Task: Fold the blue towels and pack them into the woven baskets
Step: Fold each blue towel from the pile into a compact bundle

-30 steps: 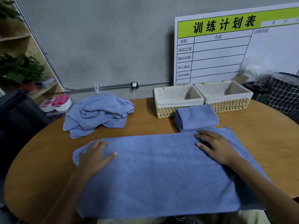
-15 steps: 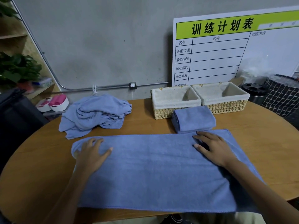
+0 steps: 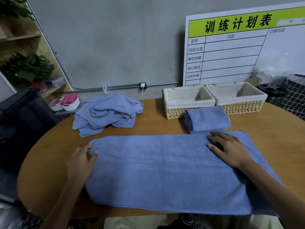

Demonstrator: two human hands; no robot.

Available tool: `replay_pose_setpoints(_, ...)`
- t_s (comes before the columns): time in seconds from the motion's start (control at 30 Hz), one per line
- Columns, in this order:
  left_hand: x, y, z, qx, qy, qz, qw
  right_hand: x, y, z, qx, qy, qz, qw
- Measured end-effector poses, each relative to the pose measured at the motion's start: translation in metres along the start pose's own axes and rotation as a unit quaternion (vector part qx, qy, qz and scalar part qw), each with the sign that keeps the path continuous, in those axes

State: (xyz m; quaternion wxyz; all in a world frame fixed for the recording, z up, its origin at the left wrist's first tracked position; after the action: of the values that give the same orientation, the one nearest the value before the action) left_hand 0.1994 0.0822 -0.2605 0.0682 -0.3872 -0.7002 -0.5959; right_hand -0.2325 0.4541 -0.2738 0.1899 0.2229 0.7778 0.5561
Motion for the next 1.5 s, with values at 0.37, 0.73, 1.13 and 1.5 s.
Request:
replay_pose_setpoints(0.37,0.010,-0.006,-0.002,-0.063,0.086,0.080,0.991,-0.138,0.042,0.015,0.104,0.138,-0.079,0.982)
replay_pose_setpoints(0.73,0.019,-0.014,-0.002,-0.086,0.159,0.456,0.871,-0.254,-0.011,0.010,-0.037,0.231,-0.131,0.963)
replay_pose_setpoints(1.13,0.011,0.009,-0.007,-0.174,0.081,0.440,0.877,-0.253,-0.013,0.011,-0.040,0.220,-0.121,0.967)
replay_pose_setpoints(1.5,0.003,0.029,0.021,-0.281,0.041,0.340,0.896,-0.252,-0.015,0.011,-0.050,0.216,-0.115,0.968)
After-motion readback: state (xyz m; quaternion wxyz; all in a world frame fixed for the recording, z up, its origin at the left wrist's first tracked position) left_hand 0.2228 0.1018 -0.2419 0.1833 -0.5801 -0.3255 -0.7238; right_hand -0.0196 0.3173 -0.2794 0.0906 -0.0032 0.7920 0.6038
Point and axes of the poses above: each hand's wrist, its own z-axis away from the middle knuckle, its own y-axis out of the back of the hand, x = y × z, the point moved 7 cm from there along -z, towards the middle knuckle, and after that the axes turned 10 degrees about z, right-handed, at the moved point
